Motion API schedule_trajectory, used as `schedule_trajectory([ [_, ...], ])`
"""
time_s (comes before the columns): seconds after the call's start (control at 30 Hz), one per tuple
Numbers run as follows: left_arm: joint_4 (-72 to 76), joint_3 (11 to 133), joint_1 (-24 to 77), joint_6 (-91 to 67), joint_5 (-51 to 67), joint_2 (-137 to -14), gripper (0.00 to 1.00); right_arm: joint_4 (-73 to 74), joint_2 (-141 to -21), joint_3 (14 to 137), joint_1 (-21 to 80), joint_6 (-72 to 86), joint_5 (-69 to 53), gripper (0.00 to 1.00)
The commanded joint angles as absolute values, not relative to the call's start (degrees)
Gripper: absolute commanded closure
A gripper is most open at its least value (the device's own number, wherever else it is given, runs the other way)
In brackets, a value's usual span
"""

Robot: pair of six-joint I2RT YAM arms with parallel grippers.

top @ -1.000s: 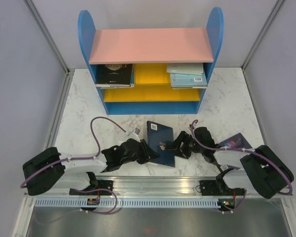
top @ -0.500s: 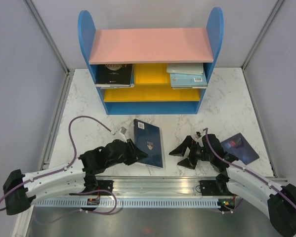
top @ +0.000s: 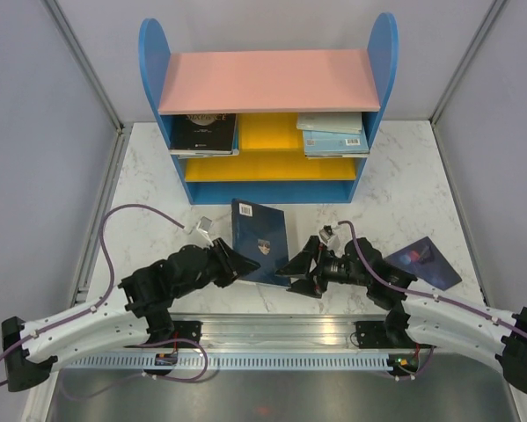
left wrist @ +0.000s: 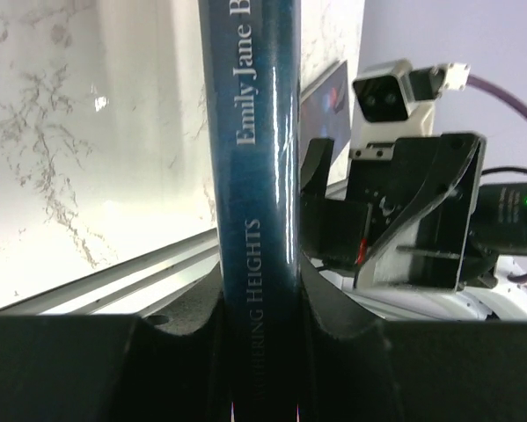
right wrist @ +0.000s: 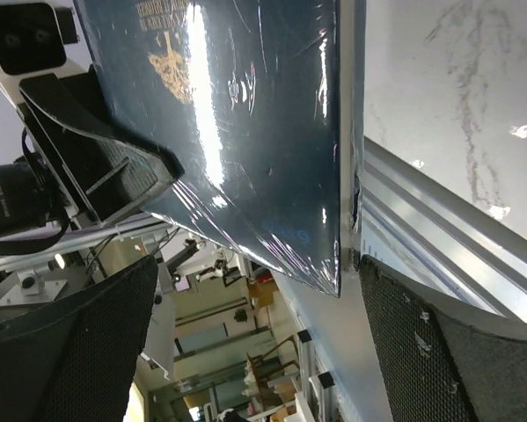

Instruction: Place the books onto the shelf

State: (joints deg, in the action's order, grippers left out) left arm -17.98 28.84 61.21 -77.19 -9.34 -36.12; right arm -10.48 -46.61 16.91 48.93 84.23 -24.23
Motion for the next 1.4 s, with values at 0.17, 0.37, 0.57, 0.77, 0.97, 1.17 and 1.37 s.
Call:
schedule_trajectory([
  [0.17,-11.2,34.8,61.3,-80.9,-12.9,-30.5,0.98,-17.8,-52.0,22.3,55.7,86.2,-16.1,0.03],
  [0.37,-12.5,35.0,61.3,-82.3,-14.6,-26.3,0.98,-17.6,-51.8,23.6,56.3,86.8,-13.6,0.04],
  [0.57,-12.8,33.6,61.3,-84.1,-14.7,-24.3,0.98,-25.7,-52.5,23.4,56.7,90.6,-11.2,0.10],
  [0.77,-12.4,34.3,61.3,-83.8,-15.5,-24.4,0.98,-32.3,-55.1,26.4,58.3,91.9,-9.2,0.29],
  [0.97,-12.8,34.7,61.3,-83.2,-16.5,-23.6,0.98,-31.6,-51.3,26.5,58.8,93.8,-8.1,0.52],
  [1.17,-14.6,34.5,61.3,-83.6,-16.4,-23.1,0.98,-30.9,-47.5,25.4,59.0,94.3,-7.2,0.73],
  [1.37,-16.4,35.6,61.3,-83.3,-15.6,-24.3,0.95,-28.3,-47.1,29.0,59.0,91.7,-8.1,1.00],
])
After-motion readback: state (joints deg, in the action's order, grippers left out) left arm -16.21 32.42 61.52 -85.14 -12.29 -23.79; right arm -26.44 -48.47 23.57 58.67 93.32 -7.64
